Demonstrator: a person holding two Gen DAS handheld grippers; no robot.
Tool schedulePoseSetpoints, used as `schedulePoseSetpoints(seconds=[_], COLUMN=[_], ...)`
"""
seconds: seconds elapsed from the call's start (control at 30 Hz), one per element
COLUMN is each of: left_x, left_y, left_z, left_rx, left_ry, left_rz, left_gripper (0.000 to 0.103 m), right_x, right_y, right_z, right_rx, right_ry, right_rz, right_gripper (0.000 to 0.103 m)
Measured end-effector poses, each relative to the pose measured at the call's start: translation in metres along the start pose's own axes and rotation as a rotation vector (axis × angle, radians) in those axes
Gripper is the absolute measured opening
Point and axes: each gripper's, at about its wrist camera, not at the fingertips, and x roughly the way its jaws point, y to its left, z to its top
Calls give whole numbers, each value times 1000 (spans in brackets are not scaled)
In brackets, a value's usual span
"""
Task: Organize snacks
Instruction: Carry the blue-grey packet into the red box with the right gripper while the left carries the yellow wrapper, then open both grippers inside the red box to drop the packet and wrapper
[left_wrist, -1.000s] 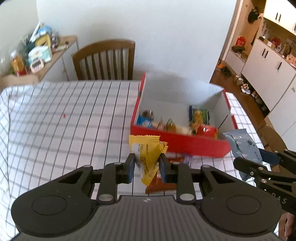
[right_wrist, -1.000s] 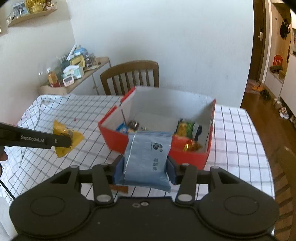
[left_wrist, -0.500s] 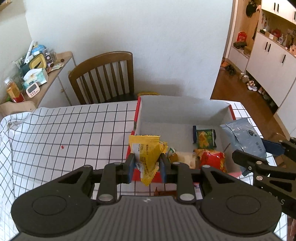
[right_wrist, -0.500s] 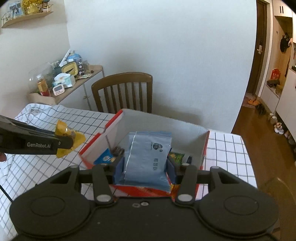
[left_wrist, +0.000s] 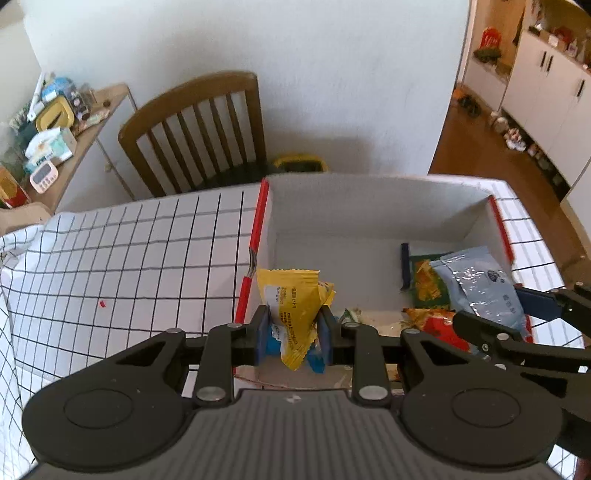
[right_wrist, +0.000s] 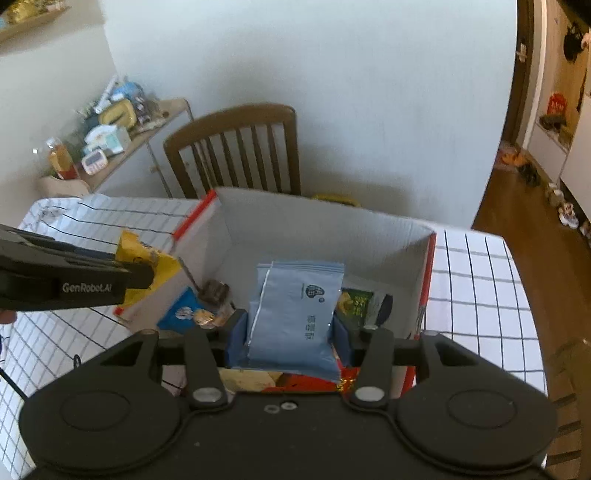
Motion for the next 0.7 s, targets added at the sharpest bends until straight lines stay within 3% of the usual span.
schedulePoseSetpoints(seconds=[0.3,0.7], left_x=[39,68], left_y=[-4,-11], left_z=[1,-6], left_rx=[12,42], left_ry=[73,132], left_rz=[15,8], left_gripper=[27,27], right_x=[38,53], right_y=[-9,-12], right_z=[-9,-16], right_rx=[30,26], right_ry=[94,136], right_rz=[-15,-43], right_gripper=[47,47])
